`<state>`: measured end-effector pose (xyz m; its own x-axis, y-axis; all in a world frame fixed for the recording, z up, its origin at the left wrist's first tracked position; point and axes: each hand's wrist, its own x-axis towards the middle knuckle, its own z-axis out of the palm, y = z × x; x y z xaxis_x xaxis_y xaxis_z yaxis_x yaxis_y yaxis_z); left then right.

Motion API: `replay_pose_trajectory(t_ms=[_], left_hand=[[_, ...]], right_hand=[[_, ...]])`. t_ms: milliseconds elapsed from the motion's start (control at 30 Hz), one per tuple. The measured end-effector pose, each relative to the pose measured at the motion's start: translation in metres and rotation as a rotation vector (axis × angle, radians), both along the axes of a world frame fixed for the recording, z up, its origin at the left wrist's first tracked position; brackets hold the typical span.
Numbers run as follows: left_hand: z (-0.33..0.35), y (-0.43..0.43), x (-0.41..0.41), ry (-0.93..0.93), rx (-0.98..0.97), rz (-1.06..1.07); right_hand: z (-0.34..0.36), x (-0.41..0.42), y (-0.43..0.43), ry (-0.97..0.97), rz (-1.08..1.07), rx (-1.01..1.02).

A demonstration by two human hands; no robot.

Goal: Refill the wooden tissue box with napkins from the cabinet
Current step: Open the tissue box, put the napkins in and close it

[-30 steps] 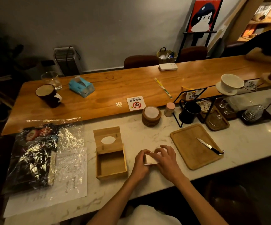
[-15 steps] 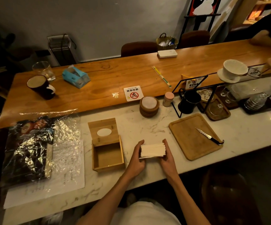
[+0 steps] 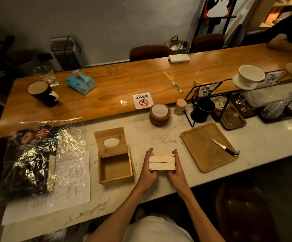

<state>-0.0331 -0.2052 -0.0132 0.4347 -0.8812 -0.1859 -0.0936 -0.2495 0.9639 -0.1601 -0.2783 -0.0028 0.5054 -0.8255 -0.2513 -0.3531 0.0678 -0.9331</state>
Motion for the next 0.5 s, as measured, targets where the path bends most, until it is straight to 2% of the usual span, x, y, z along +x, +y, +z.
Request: replay_pose_trajectory(t_ms=[100,167,200,300,333,400,500], left_hand=[[0.005,-0.001,0.001,0.005,0.017,-0.013],[0.005,0.0,0.002,0.002,0.026,-0.042],[0.004,0.001,0.003,-0.003,0.029,-0.055],[0.005,0.004,0.005,0.0,0.06,-0.085],[0.009,0.004,0.004,-0.015,0.066,-0.1],[0.022,0.006,0.001,-0.096,0.062,-0.133],[0.063,0.014,0.009,-0.251,-0.008,-0.153]], right_hand=[[0.003,-0.002,0.0,-0.037,0.006,0.033],[0.005,-0.004,-0.003,-0.017,0.076,-0.023],[0.005,-0.005,-0.005,0.055,0.145,-0.137],[0.008,-0.001,-0.012,0.543,0.342,-0.698],[0.013,0.005,-0.015,0.659,0.394,-0.82],[0.022,0.017,-0.019,0.804,0.506,-0.921],[0.03,0.031,-0.027,0.863,0.632,-0.926]])
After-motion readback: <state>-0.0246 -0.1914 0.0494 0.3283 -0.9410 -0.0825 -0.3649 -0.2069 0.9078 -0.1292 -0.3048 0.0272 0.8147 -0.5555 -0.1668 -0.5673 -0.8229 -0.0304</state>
